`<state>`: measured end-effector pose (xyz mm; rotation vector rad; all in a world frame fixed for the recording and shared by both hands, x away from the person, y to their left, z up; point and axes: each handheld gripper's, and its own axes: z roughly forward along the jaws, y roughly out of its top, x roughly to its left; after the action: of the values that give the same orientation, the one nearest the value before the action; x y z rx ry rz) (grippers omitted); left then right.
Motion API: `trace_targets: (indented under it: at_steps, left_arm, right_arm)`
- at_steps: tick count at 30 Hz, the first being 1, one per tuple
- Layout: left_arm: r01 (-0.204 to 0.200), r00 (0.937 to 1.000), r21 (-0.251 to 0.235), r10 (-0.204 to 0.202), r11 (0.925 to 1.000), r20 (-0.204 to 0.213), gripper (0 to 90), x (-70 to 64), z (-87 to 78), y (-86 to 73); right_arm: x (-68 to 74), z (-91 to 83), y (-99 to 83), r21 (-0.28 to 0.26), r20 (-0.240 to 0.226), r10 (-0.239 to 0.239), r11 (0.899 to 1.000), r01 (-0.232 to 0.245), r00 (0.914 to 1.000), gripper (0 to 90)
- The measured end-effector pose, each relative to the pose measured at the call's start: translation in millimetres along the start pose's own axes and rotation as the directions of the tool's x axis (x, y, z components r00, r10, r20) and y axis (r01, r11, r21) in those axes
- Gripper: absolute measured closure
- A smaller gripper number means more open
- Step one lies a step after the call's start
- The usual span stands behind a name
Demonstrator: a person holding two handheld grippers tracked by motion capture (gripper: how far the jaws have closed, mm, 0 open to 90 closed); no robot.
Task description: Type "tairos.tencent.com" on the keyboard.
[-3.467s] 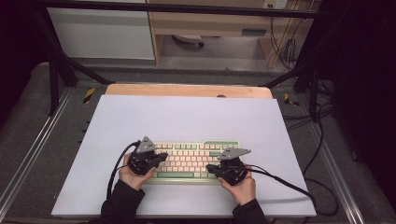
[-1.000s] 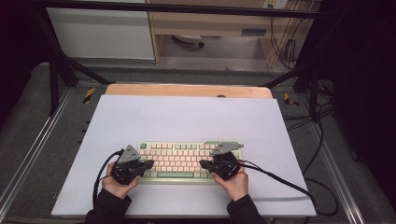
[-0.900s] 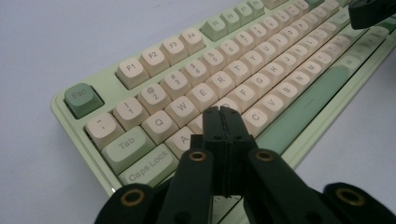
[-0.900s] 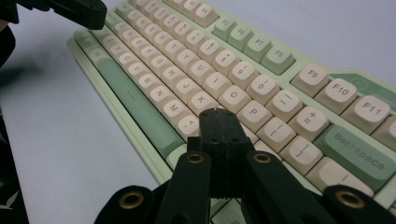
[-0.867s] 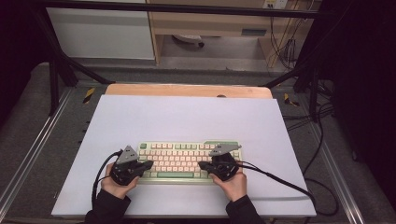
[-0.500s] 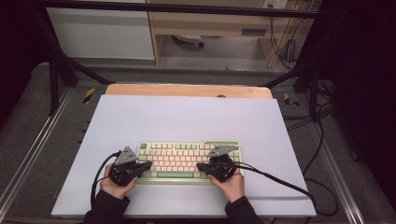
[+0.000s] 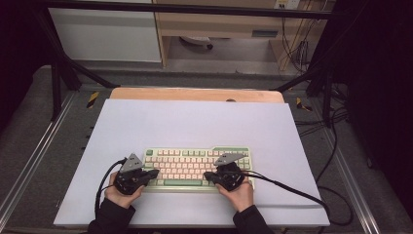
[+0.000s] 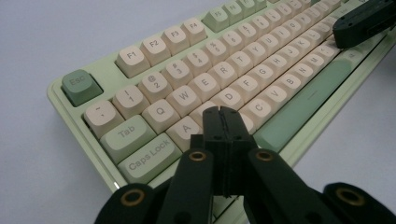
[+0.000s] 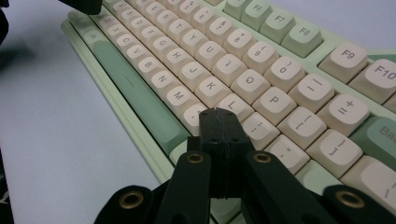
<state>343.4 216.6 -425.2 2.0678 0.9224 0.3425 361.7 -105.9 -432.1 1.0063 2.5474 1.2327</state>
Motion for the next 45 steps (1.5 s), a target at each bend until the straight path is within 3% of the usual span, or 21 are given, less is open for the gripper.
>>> trace_targets:
  at_steps: [10, 25, 38, 45]
  left_arm:
    - [0.000, 1.0000, -0.005, 0.000, 1.0000, -0.002, 90.0, 0.1, -0.7, 0.7]
    - [0.000, 1.0000, -0.025, 0.000, 0.9997, 0.008, 90.0, -6.6, 2.8, 8.3]
    - [-0.002, 0.9999, -0.014, 0.002, 0.9999, 0.015, 90.0, -14.3, 16.6, 15.4]
    - [-0.028, 0.9991, 0.010, 0.028, 0.9996, 0.031, 90.0, -23.3, 27.2, 16.5]
  right_arm:
    - [-0.7, -12.3, 3.7, -0.021, 0.015, -0.010, 1.000, 0.011, 0.9998, 90.0]
    - [-7.6, -21.8, 1.2, -0.031, 0.021, 0.014, 0.999, -0.013, 0.9997, 90.0]
    - [-9.8, -24.5, -0.6, -0.033, 0.023, 0.017, 0.999, -0.016, 0.9996, 90.0]
    - [-9.9, -26.8, -0.6, -0.036, 0.024, 0.017, 0.999, -0.017, 0.9996, 90.0]
